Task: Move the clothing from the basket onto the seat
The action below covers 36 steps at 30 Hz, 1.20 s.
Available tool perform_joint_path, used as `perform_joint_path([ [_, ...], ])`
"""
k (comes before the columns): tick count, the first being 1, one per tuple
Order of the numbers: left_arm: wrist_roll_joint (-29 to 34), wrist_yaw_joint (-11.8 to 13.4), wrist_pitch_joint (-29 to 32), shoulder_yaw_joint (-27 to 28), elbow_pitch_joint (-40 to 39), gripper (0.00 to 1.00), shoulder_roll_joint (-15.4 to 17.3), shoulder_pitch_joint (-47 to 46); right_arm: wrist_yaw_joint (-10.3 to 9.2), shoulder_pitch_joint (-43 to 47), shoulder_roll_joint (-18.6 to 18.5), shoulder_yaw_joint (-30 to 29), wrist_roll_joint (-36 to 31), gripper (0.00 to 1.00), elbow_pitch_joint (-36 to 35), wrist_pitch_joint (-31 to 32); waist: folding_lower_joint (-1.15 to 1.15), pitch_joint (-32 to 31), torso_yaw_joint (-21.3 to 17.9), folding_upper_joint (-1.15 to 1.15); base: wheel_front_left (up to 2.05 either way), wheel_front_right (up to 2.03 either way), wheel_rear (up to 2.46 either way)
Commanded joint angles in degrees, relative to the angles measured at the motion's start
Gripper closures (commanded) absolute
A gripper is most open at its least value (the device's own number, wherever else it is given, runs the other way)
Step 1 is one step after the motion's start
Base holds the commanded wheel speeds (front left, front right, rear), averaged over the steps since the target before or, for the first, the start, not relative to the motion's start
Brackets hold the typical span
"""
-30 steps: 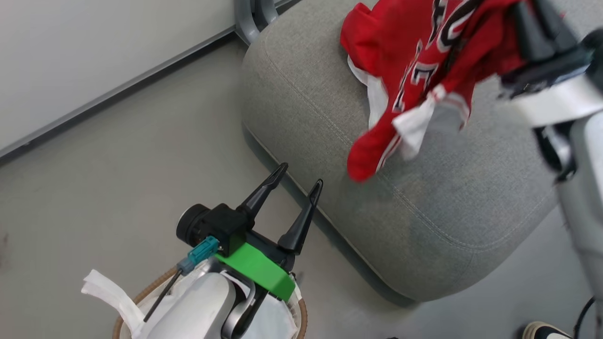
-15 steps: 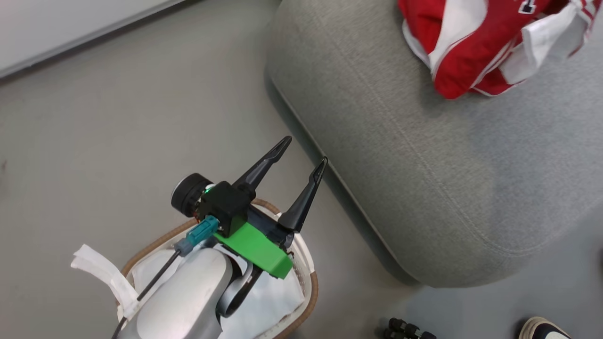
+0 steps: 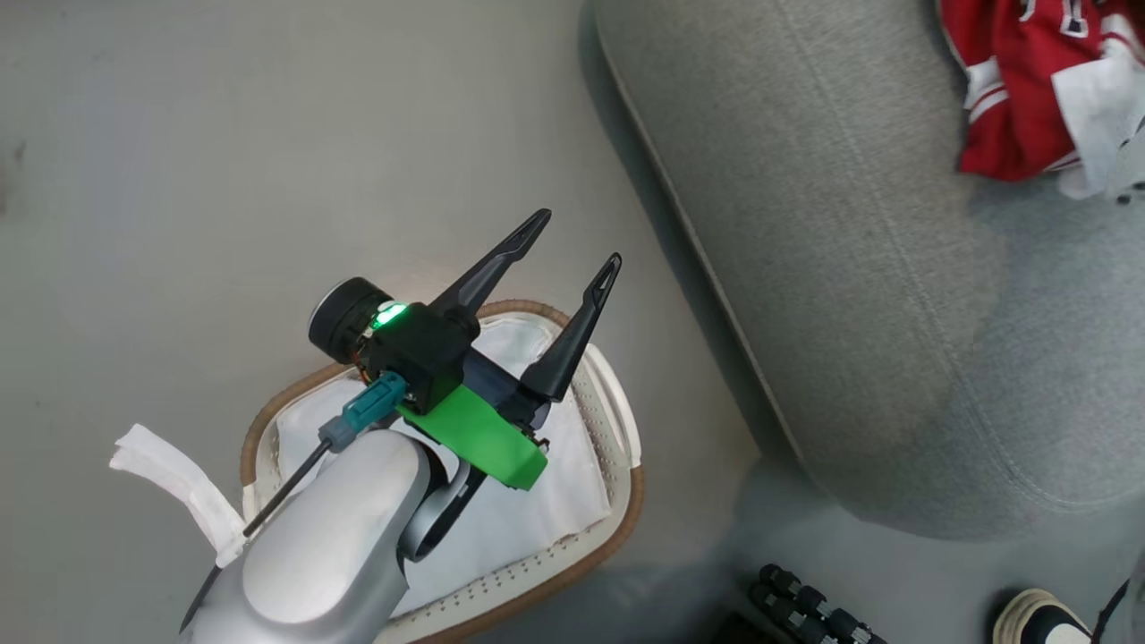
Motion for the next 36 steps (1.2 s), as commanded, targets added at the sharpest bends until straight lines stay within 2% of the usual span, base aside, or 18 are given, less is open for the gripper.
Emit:
perform_joint_path([
  [1,0.34,-0.16,0.04,0.58,0.11,0.0,0.52,-0.94,-0.07,1.21,0.58,-0.94,-0.43,0.89,0.57,0.0,-0.01,1.86,1.94,0.0,0.0,0.0,0.0],
  [2,0.24,-0.16,0.04,0.77,0.21,0.0,0.53,-0.72,-0.06,1.74,1.0,-1.25,-0.8,0.68,0.84,0.0,-0.01,1.66,1.86,0.0,0.0,0.0,0.0],
  [3,0.09,-0.16,0.04,0.96,0.36,0.0,0.53,-0.35,-0.06,2.69,1.52,-1.55,-1.14,0.52,1.08,0.0,-0.01,1.33,1.7,0.0,0.0,0.0,0.0],
  [4,-0.01,-0.16,0.04,1.18,0.54,0.0,0.5,0.01,-0.06,3.4,2.04,-1.78,-1.37,0.19,1.18,0.0,-0.01,0.92,1.51,0.0,0.0,0.0,0.0],
  [5,-0.07,-0.16,0.04,1.41,0.73,0.0,0.35,0.49,-0.07,4.45,2.48,-2.11,-1.49,0.0,1.18,0.0,-0.01,0.34,1.25,0.0,0.0,0.0,0.0],
  [14,-0.28,-0.16,0.04,4.54,1.65,0.0,-1.37,4.17,-0.06,13.72,4.46,-1.33,0.19,0.0,-2.38,0.0,-0.01,-6.69,-1.34,0.0,0.0,0.0,0.0],
  [21,0.73,-0.16,0.04,10.29,1.93,0.0,-3.06,8.35,-0.06,20.45,6.22,-1.4,4.25,0.0,-7.29,0.0,-0.01,-11.91,-1.58,0.0,0.0,0.0,0.0],
  [29,3.18,-0.16,0.04,18.98,2.01,0.0,-5.37,13.79,-0.06,24.31,9.62,5.39,9.03,0.0,-14.18,0.0,-0.01,-17.46,2.13,0.0,0.0,0.0,0.0],
  [36,6.73,-0.16,0.04,26.7,2.81,0.0,-7.7,17.68,-0.06,25.52,11.41,12.08,11.32,0.0,-16.38,0.0,-0.01,-20.44,7.16,0.0,0.0,0.0,0.0],
])
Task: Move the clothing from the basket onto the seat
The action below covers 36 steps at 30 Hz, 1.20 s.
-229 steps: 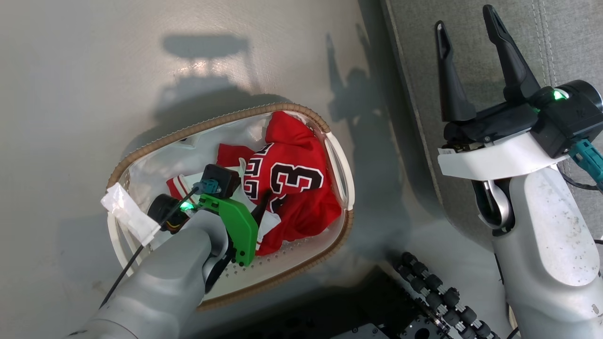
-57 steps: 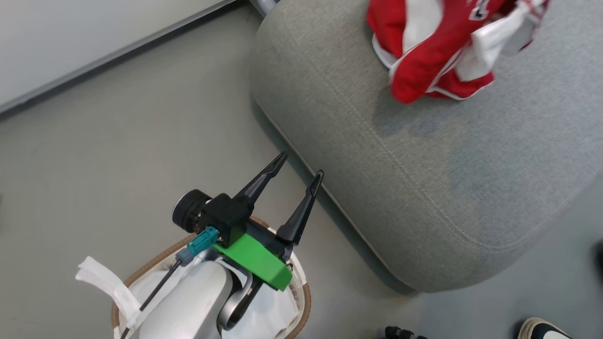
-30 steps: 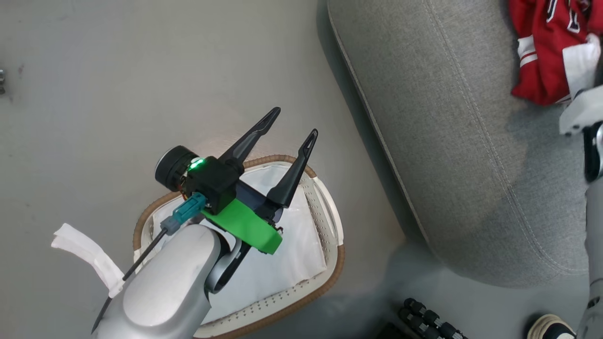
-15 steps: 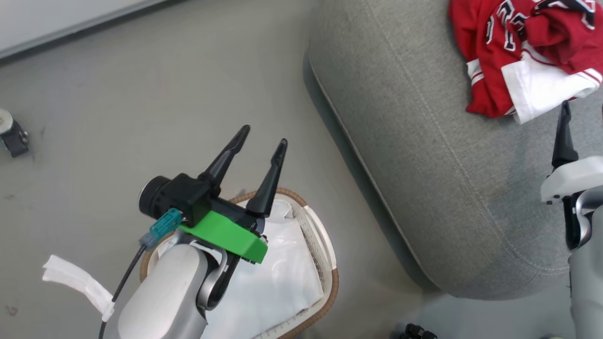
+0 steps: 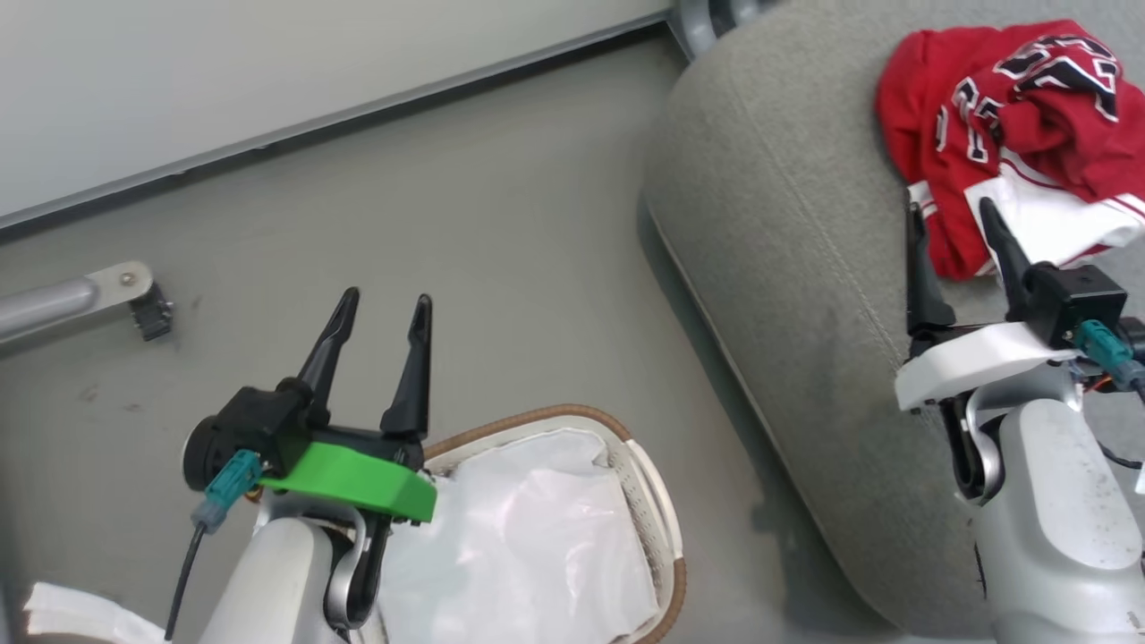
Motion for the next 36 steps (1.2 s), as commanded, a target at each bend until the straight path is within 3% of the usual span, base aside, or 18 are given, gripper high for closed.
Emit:
perform_joint_path([
  [1,1.24,-0.16,0.04,1.56,0.55,0.0,-0.48,1.47,-0.06,1.42,0.1,0.68,0.55,0.0,-0.22,0.0,0.0,-2.94,4.13,0.0,0.0,0.0,0.0],
  [9,7.38,0.44,0.04,10.82,3.28,0.0,-2.77,4.75,-0.06,4.47,0.51,2.32,1.56,0.0,-0.83,0.0,0.0,-5.45,10.81,0.0,0.0,0.0,0.0],
  [14,9.86,1.46,0.04,14.03,4.18,0.0,-3.08,7.03,-0.06,6.62,0.52,2.75,2.47,0.0,-0.61,0.0,0.0,-6.79,12.81,0.0,0.0,0.0,0.0],
  [22,7.3,2.29,0.04,15.42,4.69,0.0,-3.12,10.61,-0.06,9.91,0.54,3.85,2.99,0.0,-0.18,0.0,0.0,-8.66,13.72,0.0,0.0,0.0,0.0],
  [28,3.27,1.4,0.04,16.15,5.8,0.0,-3.11,12.02,-0.06,11.8,0.53,4.19,3.5,0.0,0.0,0.0,0.0,-9.61,13.82,0.0,0.0,0.0,0.0],
  [29,3.25,1.43,0.0,15.85,5.84,1.0,-3.22,11.23,0.0,11.04,0.82,4.13,3.27,1.0,0.14,0.0,0.0,-9.53,13.77,0.0,0.0,0.0,0.0],
  [36,-0.57,1.35,1.36,16.28,7.43,1.0,-3.45,11.13,0.0,11.97,1.25,3.31,7.45,1.0,1.85,1.69,0.0,-9.76,13.82,0.0,0.0,0.0,0.0],
])
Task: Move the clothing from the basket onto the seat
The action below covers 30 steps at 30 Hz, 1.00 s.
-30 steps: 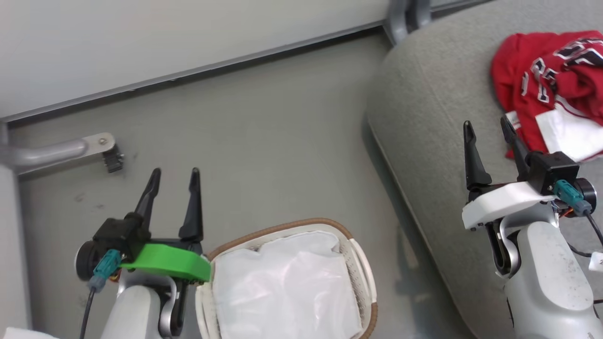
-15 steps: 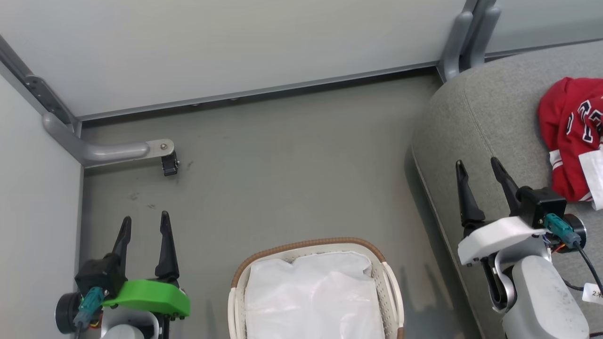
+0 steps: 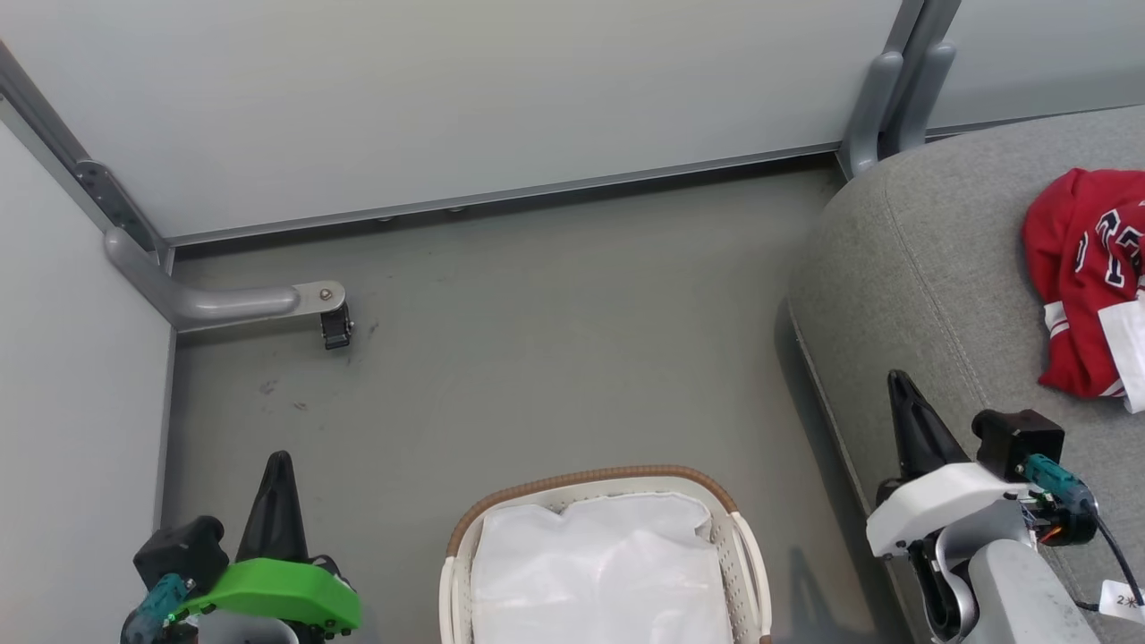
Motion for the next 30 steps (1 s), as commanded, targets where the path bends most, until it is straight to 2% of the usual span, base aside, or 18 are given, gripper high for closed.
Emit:
perform_joint_path([
  [1,-2.5,-0.09,0.56,0.52,-1.03,1.0,0.17,-0.38,0.0,-0.86,-0.29,-0.48,2.76,1.0,-0.98,0.71,0.0,-0.08,0.01,0.0,0.0,0.0,0.0],
  [17,-17.42,-0.42,4.7,1.66,-2.82,1.0,0.24,-0.53,-0.01,1.25,-0.43,-0.75,19.8,1.0,-3.73,4.54,0.0,-0.92,0.1,0.0,0.0,0.0,0.0],
  [30,-27.41,-0.61,7.6,2.57,-3.85,1.0,0.31,-0.8,-0.02,2.38,-0.54,-1.24,31.11,1.0,-5.23,7.41,0.0,-1.6,0.18,0.0,0.0,0.0,0.0],
])
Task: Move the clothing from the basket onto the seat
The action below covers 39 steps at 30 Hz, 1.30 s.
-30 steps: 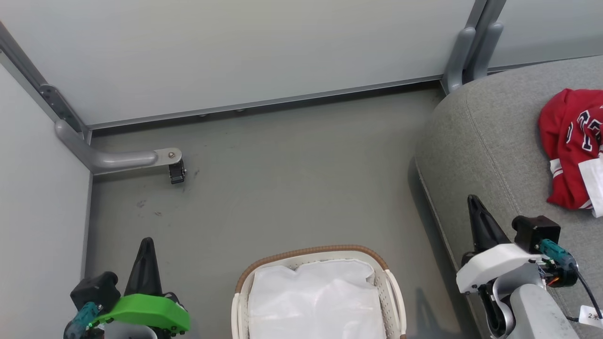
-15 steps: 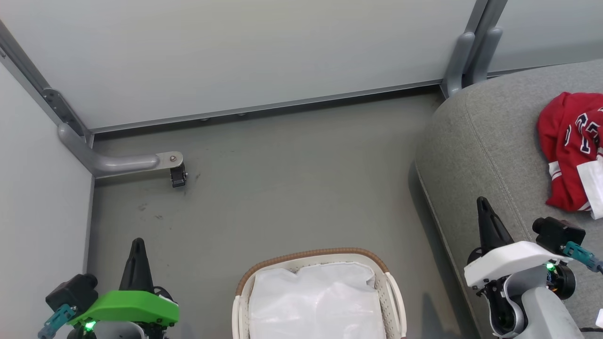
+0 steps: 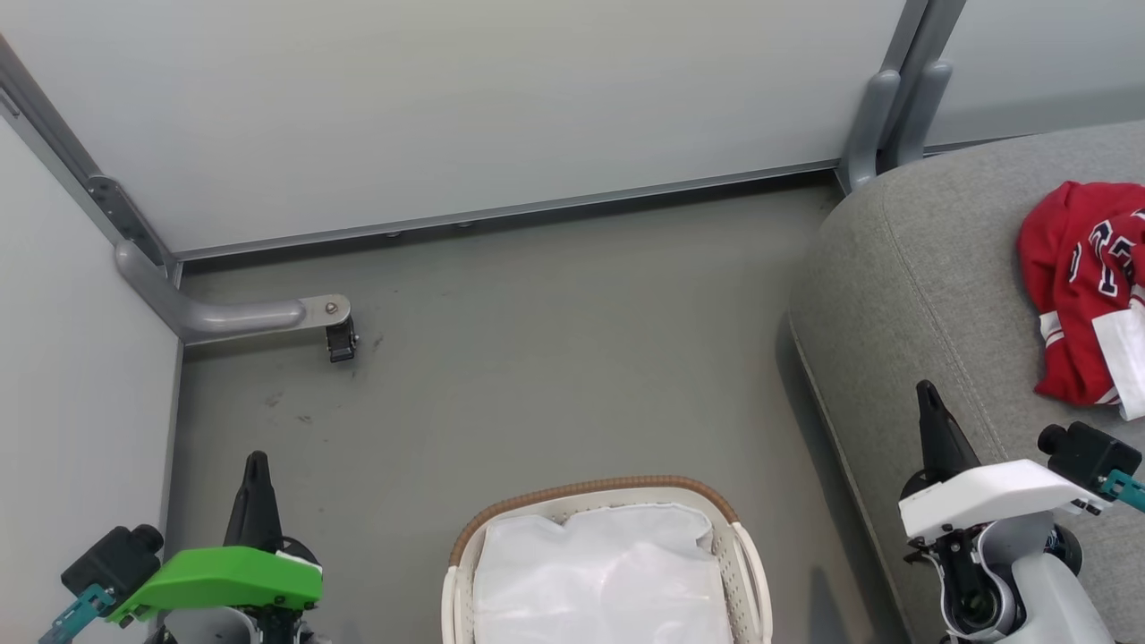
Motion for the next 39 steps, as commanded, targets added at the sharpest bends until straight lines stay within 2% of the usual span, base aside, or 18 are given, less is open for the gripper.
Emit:
perform_joint_path([
  [1,-1.66,-0.11,0.39,0.49,-0.86,1.0,0.3,-0.8,-0.02,0.11,-0.41,-0.23,2.0,1.0,-1.09,0.46,0.0,-0.07,0.01,0.0,0.0,0.0,0.0],
  [39,-25.07,-0.68,7.24,2.57,-3.31,1.0,0.46,-1.59,-0.03,2.76,-0.65,-1.5,28.45,1.0,-4.46,7.29,0.0,-2.13,0.24,0.0,0.0,0.0,0.0],
])
